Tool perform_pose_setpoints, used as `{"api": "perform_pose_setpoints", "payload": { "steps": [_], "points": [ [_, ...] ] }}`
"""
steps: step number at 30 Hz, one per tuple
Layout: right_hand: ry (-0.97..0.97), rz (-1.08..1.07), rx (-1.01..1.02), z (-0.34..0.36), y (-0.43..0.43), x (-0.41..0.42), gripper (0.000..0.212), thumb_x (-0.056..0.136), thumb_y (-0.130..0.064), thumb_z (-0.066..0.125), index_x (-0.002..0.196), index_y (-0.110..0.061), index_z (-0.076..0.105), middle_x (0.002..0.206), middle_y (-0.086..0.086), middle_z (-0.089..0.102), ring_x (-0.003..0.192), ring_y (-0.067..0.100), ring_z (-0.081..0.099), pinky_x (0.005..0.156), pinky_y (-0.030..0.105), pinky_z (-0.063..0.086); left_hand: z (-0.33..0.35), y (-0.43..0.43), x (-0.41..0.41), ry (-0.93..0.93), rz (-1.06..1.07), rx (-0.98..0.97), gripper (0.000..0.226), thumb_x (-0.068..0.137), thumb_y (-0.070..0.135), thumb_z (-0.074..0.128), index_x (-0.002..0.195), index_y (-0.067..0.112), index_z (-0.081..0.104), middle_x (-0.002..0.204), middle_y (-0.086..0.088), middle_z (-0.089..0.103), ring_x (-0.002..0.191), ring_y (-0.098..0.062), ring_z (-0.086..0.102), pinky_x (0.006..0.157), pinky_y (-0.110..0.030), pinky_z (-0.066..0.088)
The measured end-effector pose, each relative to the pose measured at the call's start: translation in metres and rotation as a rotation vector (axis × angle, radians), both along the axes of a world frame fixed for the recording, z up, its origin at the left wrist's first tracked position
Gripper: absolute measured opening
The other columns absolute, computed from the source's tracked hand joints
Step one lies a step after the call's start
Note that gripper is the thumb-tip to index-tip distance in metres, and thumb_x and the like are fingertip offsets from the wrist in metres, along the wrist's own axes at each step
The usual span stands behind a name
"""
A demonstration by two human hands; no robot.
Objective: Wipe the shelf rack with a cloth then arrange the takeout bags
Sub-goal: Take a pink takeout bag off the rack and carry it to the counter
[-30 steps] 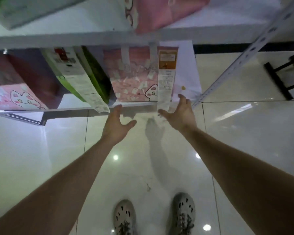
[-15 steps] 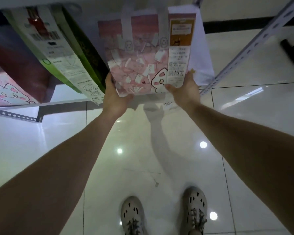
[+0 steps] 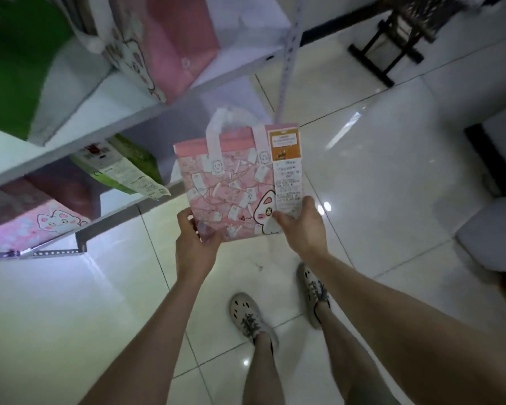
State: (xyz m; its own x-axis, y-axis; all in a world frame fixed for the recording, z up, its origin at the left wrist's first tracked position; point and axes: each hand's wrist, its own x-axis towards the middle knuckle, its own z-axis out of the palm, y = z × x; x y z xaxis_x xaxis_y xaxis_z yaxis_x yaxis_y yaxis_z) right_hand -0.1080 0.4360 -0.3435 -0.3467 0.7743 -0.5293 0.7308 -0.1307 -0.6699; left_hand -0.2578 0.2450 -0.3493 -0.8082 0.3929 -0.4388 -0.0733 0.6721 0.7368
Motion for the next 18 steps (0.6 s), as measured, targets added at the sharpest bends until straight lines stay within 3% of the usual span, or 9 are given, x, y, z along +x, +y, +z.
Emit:
{"api": "perform_pose_setpoints", "payload": {
  "steps": [3, 7, 10, 13, 16, 18],
  "points": [
    [0.033, -0.051, 0.028, 0.056, -0.004, 0.047, 0.050, 0.088, -0.045, 0.076, 0.127, -0.030, 0.048, 0.119, -0.013, 0.068, 0.100, 0.013, 0.073, 0.077, 0.043, 0.067, 0.058, 0.013, 0.034, 0.047, -0.043, 0.001, 0.074, 0.088, 0.029, 0.088, 0.142, 0.036, 0.038, 0.126, 0.009, 0.071, 0.109, -0.022, 0.075, 0.080, -0.027, 0.057],
    [0.079, -0.149, 0.084, 0.120, 0.008, 0.098, 0.054, 0.087, -0.048, 0.074, 0.130, -0.033, 0.045, 0.126, -0.014, 0.063, 0.107, 0.015, 0.071, 0.075, 0.045, 0.067, 0.131, 0.052, 0.068, 0.115, -0.153, 0.008, 0.108, 0.089, 0.030, 0.090, 0.165, 0.041, 0.013, 0.150, -0.002, 0.066, 0.125, -0.027, 0.070, 0.102, -0.051, 0.061],
    [0.136, -0.209, 0.143, 0.163, 0.035, 0.133, 0.065, 0.088, -0.043, 0.076, 0.140, -0.036, 0.037, 0.130, -0.014, 0.065, 0.109, 0.016, 0.071, 0.076, 0.045, 0.067, 0.178, 0.090, 0.091, 0.183, -0.282, 0.084, 0.116, 0.089, 0.029, 0.090, 0.167, 0.050, 0.007, 0.162, 0.002, 0.055, 0.128, -0.015, 0.063, 0.103, -0.046, 0.058],
    [0.234, -0.272, 0.219, 0.208, 0.074, 0.171, 0.087, 0.089, -0.040, 0.080, 0.155, -0.039, 0.024, 0.136, -0.016, 0.064, 0.110, 0.011, 0.069, 0.084, 0.036, 0.064, 0.221, 0.140, 0.115, 0.190, -0.359, 0.125, 0.118, 0.088, 0.033, 0.090, 0.165, 0.056, 0.004, 0.162, 0.000, 0.055, 0.136, -0.025, 0.064, 0.107, -0.057, 0.057],
    [0.302, -0.347, 0.268, 0.252, 0.121, 0.213, 0.062, 0.089, -0.042, 0.079, 0.140, -0.036, 0.044, 0.125, -0.017, 0.067, 0.110, 0.013, 0.072, 0.081, 0.032, 0.065, 0.264, 0.197, 0.142, 0.225, -0.414, 0.191, 0.116, 0.085, 0.034, 0.092, 0.164, 0.055, 0.010, 0.153, -0.002, 0.064, 0.128, -0.029, 0.070, 0.103, -0.061, 0.059],
    [0.341, -0.397, 0.326, 0.283, 0.150, 0.244, 0.049, 0.093, -0.039, 0.077, 0.131, -0.038, 0.047, 0.119, -0.018, 0.066, 0.109, 0.015, 0.074, 0.075, 0.029, 0.066, 0.294, 0.236, 0.165, 0.244, -0.473, 0.273, 0.114, 0.083, 0.034, 0.094, 0.163, 0.057, 0.016, 0.152, 0.002, 0.064, 0.125, -0.025, 0.072, 0.099, -0.059, 0.062]
  ]
}}
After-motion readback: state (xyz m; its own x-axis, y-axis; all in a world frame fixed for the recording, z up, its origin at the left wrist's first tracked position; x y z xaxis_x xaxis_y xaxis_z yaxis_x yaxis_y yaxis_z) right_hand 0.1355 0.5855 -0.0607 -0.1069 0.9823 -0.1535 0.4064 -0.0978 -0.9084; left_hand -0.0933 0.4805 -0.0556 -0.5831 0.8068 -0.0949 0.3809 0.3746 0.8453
